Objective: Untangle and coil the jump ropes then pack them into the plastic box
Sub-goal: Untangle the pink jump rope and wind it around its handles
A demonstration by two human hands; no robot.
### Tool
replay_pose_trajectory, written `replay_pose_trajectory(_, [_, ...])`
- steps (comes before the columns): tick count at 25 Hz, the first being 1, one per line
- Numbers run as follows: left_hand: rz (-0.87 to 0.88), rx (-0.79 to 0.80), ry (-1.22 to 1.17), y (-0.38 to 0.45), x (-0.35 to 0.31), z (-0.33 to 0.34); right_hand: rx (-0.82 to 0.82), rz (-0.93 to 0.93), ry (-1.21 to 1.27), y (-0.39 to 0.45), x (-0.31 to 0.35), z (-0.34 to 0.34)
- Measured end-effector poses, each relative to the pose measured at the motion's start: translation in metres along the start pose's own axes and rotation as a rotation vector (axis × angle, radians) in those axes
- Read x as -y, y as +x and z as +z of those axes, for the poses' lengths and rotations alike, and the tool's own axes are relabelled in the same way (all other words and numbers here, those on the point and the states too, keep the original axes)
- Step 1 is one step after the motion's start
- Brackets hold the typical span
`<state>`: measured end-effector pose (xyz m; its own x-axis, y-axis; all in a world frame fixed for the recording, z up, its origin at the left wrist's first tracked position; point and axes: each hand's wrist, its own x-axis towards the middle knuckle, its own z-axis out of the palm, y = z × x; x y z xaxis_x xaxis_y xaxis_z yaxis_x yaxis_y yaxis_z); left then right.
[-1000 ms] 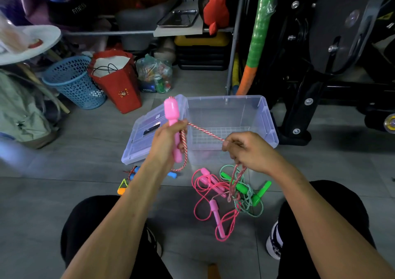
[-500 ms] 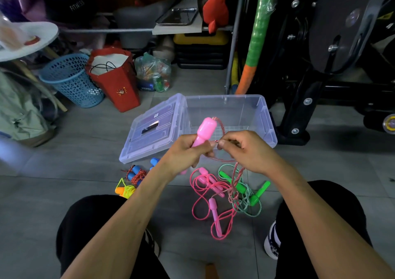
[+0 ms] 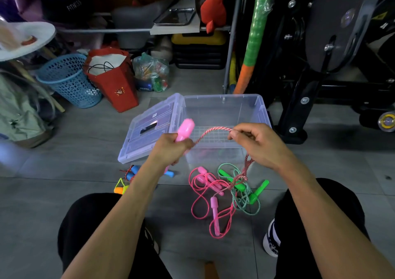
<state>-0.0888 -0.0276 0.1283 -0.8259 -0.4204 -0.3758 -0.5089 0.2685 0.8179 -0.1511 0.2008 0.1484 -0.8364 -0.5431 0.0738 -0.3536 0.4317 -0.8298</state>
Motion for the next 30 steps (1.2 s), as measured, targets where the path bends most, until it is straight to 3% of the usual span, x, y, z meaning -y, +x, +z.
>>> replay_pose_trajectory(3, [0.09, 0.081, -0.05, -0.012, -0.011, 0.007, 0.115, -0.048, -0.07, 0.002, -0.003, 0.012])
replay_pose_trajectory(7, [0.24, 0.251, -0.046, -0.031, -0.024, 0.015, 0.142, -0.074, -0.034, 0.003, 0.0, 0.021])
replay_pose_trajectory(10, [0.298, 0.21, -0.315, -0.029, -0.027, 0.016, 0.115, -0.003, 0.028, 0.003, -0.001, 0.019])
replay_pose_trajectory(13, [0.198, 0.022, -0.685, -0.013, -0.027, 0.005, 0.084, 0.097, 0.043, 0.002, -0.008, 0.013])
replay_pose_trajectory(14, [0.123, -0.057, -0.667, -0.008, -0.023, 0.002, 0.07, 0.109, 0.034, 0.002, -0.01, 0.012])
replay_pose_trajectory(16, [-0.01, -0.114, -0.287, -0.001, -0.011, 0.001, 0.052, 0.077, 0.001, 0.0, -0.009, 0.01])
replay_pose_trajectory(18, [-0.033, -0.008, 0.134, 0.0, 0.001, 0.005, 0.065, 0.023, -0.018, -0.001, -0.004, 0.011])
replay_pose_trajectory(19, [-0.014, 0.037, 0.183, -0.001, 0.001, 0.009, 0.079, 0.006, -0.027, -0.001, -0.001, 0.012])
replay_pose_trajectory(22, [0.071, 0.185, -0.148, -0.013, -0.012, 0.017, 0.117, -0.038, -0.057, 0.002, 0.0, 0.017])
replay_pose_trajectory(25, [0.159, 0.312, -0.166, -0.022, -0.019, 0.022, 0.129, -0.047, -0.047, 0.004, -0.001, 0.025])
replay_pose_trajectory(27, [0.174, 0.262, -0.309, -0.021, -0.019, 0.022, 0.139, -0.021, -0.017, 0.004, -0.004, 0.028])
replay_pose_trajectory(30, [0.153, 0.138, -0.734, -0.011, -0.021, 0.013, 0.18, 0.048, -0.053, 0.002, -0.012, 0.03])
